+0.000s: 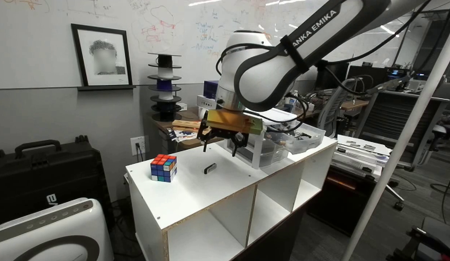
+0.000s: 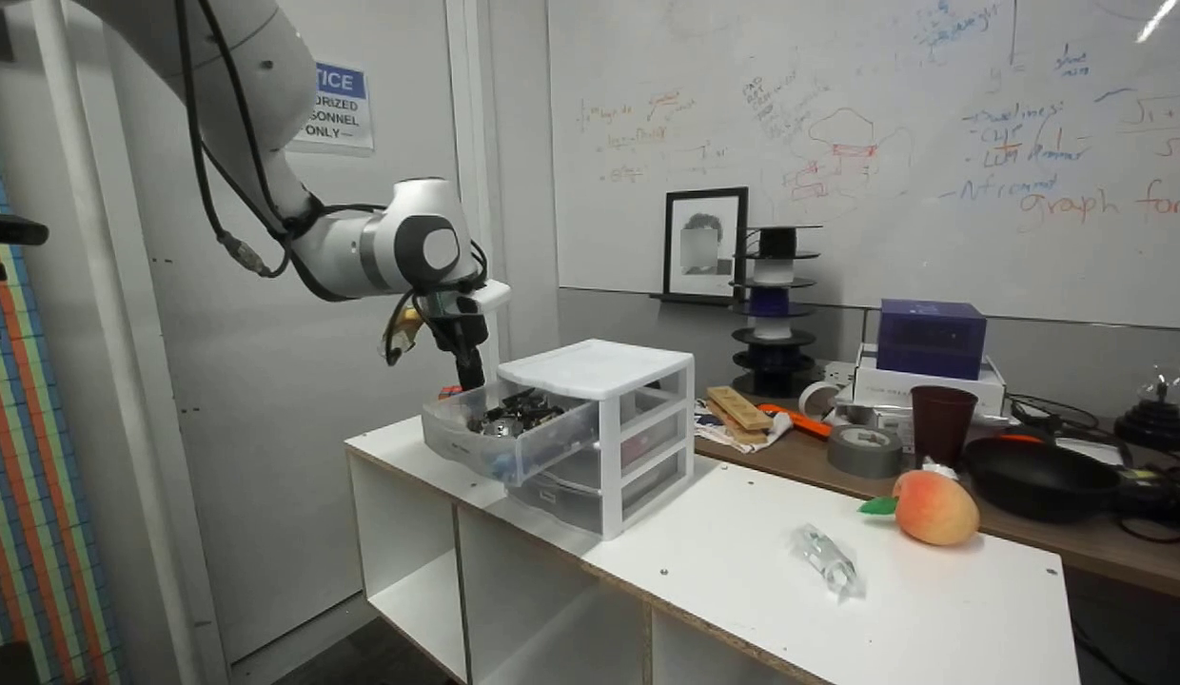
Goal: Put the black object and the tissue into the drawer then close it.
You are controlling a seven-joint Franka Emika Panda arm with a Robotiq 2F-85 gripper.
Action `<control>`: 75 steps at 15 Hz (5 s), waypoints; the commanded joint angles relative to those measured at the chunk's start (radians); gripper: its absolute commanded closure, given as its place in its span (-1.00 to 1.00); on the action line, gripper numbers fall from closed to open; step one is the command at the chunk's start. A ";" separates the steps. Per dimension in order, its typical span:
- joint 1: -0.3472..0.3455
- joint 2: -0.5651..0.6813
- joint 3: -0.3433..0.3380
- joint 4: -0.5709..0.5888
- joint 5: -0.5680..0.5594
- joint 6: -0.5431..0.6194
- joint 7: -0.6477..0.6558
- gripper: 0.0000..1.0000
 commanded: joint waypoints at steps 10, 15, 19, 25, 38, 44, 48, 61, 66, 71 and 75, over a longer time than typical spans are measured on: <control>0.015 0.220 0.005 0.265 0.169 -0.039 -0.072 -0.12; 0.026 0.217 0.005 0.269 0.199 -0.094 -0.101 0.65; 0.033 0.199 -0.005 0.251 0.192 -0.157 -0.103 1.00; 0.075 0.098 -0.029 0.192 0.141 -0.316 -0.089 0.94; 0.132 -0.514 0.030 -0.142 -0.090 -0.469 -0.016 0.94; -0.052 -0.785 0.014 -0.381 -0.097 -0.440 -0.017 0.94; -0.201 -0.813 -0.035 -0.478 -0.079 -0.292 -0.085 0.94; -0.235 -0.613 -0.022 -0.492 0.247 -0.141 -0.324 0.94; -0.242 -0.630 -0.032 -0.510 0.245 -0.244 -0.321 0.94; -0.247 -0.601 -0.039 -0.500 0.133 -0.220 -0.299 0.14; -0.256 -0.635 -0.049 -0.488 0.020 -0.117 -0.265 -0.48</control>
